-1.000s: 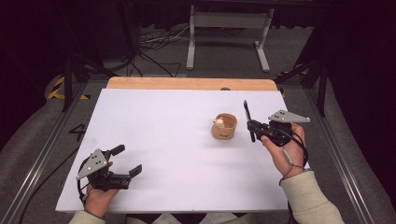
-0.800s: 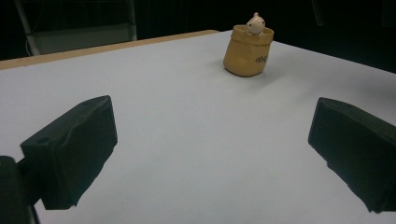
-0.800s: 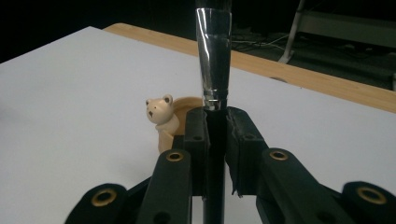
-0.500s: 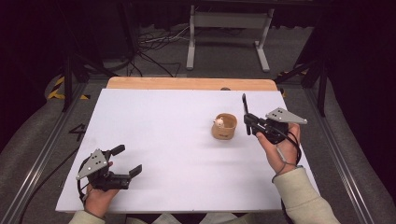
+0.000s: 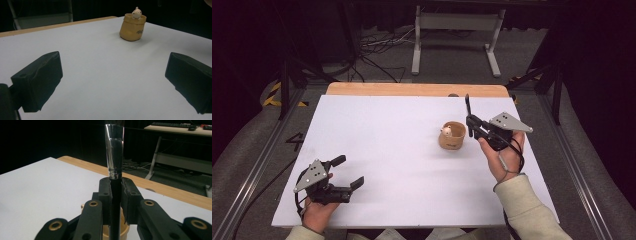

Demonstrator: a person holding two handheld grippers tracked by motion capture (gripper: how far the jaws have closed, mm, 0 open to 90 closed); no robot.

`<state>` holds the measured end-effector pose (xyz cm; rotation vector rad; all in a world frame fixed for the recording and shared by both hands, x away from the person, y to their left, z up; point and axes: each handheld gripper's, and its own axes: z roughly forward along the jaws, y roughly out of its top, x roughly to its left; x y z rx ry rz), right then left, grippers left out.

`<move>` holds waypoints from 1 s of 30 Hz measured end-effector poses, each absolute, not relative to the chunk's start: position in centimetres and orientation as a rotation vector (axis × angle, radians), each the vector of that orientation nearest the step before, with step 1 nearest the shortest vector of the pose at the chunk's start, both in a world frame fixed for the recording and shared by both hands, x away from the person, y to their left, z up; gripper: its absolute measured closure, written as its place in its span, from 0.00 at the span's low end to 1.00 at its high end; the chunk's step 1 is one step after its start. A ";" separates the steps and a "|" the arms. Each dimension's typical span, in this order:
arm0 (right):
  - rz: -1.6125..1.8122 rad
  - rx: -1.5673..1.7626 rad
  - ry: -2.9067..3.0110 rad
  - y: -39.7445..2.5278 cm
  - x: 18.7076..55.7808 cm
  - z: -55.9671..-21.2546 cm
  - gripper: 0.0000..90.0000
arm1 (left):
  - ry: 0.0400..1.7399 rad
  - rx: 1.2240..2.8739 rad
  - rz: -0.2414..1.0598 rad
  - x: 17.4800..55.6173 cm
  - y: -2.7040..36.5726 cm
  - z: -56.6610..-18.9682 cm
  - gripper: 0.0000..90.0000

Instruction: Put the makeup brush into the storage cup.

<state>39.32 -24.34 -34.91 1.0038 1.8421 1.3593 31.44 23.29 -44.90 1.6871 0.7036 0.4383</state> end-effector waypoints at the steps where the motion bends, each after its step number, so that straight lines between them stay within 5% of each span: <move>1: 1.361 1.000 1.842 -24.2 39.5 -35.0 0.89 | 0.704 1.687 0.438 31.4 23.3 -44.9 0.02; 30: 1.406 0.976 1.808 -22.6 42.2 -35.9 0.89 | 0.699 1.683 0.435 31.5 23.4 -44.9 0.02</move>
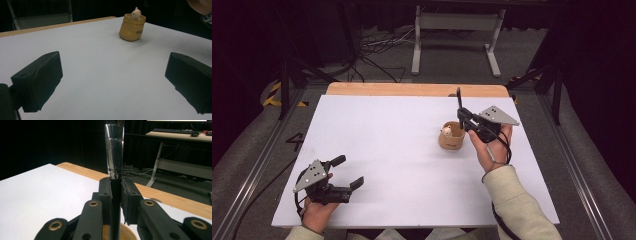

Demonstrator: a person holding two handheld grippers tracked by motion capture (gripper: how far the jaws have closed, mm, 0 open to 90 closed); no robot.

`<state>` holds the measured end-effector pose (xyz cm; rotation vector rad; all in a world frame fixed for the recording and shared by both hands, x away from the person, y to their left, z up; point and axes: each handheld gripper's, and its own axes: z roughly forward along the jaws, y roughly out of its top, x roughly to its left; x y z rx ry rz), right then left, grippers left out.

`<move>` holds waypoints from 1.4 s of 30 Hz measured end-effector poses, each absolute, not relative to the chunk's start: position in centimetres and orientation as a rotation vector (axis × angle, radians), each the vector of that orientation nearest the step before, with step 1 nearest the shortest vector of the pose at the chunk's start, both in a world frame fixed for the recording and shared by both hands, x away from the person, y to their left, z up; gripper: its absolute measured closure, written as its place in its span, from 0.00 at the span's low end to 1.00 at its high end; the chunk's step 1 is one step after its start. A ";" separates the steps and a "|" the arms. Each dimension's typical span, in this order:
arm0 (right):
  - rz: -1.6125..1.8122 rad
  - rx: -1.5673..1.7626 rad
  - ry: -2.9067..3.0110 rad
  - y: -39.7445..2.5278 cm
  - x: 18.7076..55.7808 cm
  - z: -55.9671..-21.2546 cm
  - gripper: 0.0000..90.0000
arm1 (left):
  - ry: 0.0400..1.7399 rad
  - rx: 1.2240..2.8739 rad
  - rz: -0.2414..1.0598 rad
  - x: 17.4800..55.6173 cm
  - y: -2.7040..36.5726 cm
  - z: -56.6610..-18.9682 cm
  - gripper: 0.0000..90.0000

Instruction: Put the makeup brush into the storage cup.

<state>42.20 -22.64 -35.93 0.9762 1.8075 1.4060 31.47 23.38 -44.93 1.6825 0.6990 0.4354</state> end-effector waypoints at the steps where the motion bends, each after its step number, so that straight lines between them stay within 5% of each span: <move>1: 1.407 0.977 1.809 -22.6 42.3 -36.1 0.89 | 0.699 1.682 0.435 31.5 23.4 -44.9 0.02; 42: 1.383 1.032 1.854 -22.3 43.9 -40.3 0.89 | 0.701 1.684 0.426 31.4 23.4 -45.0 0.02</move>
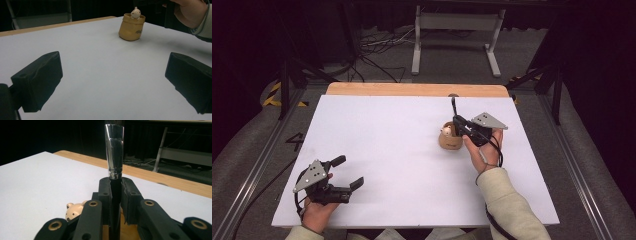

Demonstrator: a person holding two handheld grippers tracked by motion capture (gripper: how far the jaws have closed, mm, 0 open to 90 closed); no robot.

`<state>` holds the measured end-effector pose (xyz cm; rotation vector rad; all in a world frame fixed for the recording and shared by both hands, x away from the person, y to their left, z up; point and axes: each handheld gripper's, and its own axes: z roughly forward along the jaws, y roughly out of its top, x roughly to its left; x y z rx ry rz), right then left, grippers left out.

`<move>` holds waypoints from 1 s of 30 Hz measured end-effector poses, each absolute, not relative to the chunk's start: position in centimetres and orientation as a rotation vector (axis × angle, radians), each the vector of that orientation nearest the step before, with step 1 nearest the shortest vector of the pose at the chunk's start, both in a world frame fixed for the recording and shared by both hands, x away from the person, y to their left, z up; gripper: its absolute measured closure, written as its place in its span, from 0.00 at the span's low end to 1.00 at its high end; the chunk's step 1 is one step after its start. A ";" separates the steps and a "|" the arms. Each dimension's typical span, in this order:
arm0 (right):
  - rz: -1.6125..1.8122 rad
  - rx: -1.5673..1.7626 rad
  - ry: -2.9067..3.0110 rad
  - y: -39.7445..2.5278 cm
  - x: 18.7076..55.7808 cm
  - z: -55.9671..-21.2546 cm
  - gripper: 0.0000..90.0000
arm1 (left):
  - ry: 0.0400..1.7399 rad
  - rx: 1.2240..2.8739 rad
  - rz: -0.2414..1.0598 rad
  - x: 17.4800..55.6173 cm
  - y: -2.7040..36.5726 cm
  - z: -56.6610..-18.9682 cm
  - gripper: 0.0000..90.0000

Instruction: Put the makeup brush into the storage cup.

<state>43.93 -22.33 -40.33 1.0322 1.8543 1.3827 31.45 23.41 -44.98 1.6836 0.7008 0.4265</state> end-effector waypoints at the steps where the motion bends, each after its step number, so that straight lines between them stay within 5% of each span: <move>1: 1.379 1.034 1.856 -22.3 44.0 -40.4 0.89 | 0.700 1.684 0.428 31.4 23.4 -45.0 0.02; 17: 1.363 1.086 1.871 -22.6 44.1 -41.4 0.87 | 0.696 1.685 0.424 31.5 23.3 -45.0 0.02; 30: 1.432 0.995 1.830 -23.4 42.8 -39.5 0.42 | 0.699 1.685 0.417 31.5 23.4 -44.9 0.02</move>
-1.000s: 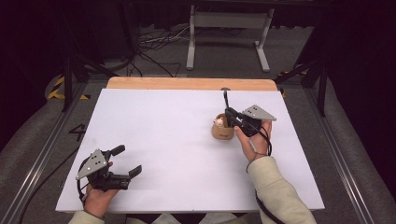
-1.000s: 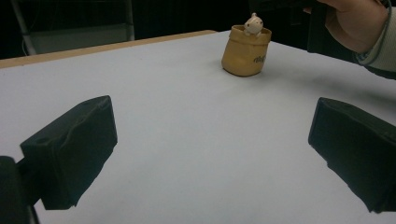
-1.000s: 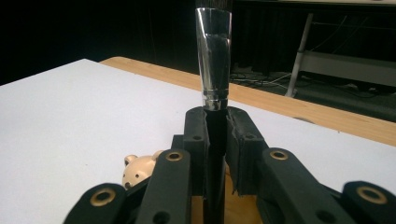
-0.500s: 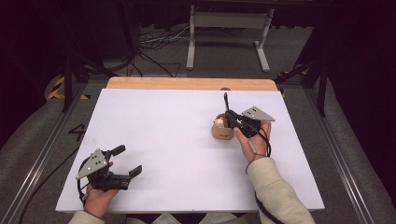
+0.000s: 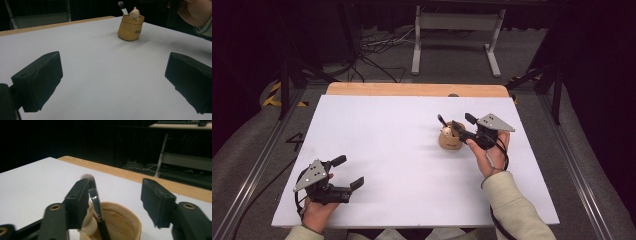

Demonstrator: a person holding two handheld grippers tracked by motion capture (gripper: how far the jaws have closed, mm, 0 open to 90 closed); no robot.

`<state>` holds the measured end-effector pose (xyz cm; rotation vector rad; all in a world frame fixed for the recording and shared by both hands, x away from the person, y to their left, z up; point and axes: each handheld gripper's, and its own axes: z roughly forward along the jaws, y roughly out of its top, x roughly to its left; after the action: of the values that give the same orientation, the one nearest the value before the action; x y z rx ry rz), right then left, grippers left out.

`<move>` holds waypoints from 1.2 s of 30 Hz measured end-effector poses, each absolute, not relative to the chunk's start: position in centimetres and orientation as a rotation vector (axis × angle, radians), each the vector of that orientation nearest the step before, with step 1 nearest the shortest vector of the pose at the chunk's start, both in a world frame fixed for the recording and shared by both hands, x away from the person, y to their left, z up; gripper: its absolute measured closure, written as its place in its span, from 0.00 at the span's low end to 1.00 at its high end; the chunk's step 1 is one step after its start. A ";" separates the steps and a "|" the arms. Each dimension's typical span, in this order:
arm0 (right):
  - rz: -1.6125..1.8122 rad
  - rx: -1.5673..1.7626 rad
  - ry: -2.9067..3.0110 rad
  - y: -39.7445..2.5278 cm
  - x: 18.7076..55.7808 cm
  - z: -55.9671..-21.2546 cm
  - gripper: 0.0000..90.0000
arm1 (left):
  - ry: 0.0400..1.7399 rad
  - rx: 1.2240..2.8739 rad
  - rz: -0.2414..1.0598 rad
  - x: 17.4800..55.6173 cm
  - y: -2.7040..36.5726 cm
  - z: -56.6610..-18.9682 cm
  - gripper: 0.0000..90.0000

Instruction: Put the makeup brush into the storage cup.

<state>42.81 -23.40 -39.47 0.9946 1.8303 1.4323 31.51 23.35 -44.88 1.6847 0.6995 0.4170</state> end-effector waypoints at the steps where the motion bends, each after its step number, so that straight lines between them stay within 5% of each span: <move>1: 1.437 0.969 1.836 -23.5 42.6 -39.2 0.38 | 0.699 1.685 0.417 31.5 23.4 -44.9 0.02; 19: 1.562 0.678 1.989 -25.8 37.0 -36.9 0.04 | 0.693 1.683 0.413 31.4 23.2 -44.7 0.02; 36: 1.626 0.633 1.993 -27.3 34.7 -38.3 0.03 | 0.664 1.671 0.410 31.3 23.4 -44.5 0.00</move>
<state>34.68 -27.33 -38.32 0.6328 1.9929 1.6260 31.25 23.40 -44.48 1.6712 0.6639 0.4104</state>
